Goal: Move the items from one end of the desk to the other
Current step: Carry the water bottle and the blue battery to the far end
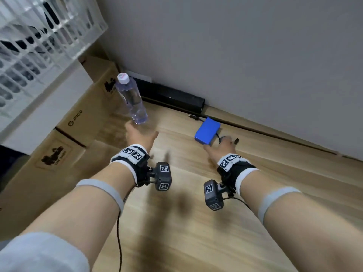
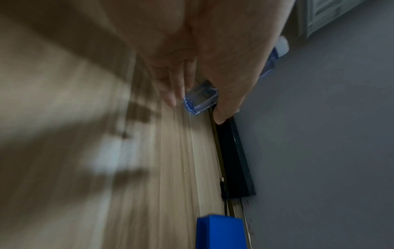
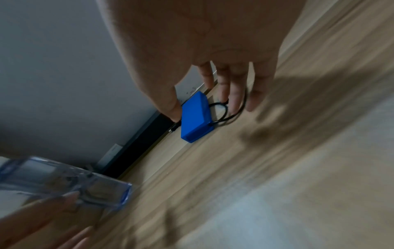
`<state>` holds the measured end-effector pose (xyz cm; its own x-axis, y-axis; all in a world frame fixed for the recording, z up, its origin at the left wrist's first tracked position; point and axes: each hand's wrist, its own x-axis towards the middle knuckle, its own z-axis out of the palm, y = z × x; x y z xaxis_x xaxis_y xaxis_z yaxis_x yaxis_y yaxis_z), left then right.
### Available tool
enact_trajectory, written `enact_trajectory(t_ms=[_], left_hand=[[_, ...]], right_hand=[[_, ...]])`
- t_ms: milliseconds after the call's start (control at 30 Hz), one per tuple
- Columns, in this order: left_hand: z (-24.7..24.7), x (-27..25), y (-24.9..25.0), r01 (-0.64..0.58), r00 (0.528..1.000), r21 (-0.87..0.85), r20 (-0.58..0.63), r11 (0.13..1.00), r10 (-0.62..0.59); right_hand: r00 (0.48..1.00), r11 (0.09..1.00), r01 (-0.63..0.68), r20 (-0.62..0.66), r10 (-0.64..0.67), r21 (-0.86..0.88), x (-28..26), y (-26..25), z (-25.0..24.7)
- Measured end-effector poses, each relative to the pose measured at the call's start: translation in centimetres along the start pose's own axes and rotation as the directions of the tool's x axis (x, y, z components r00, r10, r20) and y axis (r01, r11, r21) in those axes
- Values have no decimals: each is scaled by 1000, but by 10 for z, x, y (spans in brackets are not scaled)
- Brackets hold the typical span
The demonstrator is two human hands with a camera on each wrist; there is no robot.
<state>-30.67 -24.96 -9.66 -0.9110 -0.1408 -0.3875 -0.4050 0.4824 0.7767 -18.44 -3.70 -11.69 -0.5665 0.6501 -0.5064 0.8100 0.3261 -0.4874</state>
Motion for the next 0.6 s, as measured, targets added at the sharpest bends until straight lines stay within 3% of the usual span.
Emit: enact_trajectory(t_ms=[133,367,500,600], left_hand=[[1,50,5,46,999,59,-18,997,-45],[14,107,18,-10,1000,-46,18,999,11],[12,118,13,-56,998,-56,-45,997,53],[13,107,13,-130,991,-32,9,991,131]], right_hand=[[992,994,-108,-73,106,-28,29,-31,21],[962,962,-253,-129,239,-103,56,-46,49],[961,960,-236,-181,207,-152,56,-45,60],[984,967,-124,-156,91,-221,46,-41,56]])
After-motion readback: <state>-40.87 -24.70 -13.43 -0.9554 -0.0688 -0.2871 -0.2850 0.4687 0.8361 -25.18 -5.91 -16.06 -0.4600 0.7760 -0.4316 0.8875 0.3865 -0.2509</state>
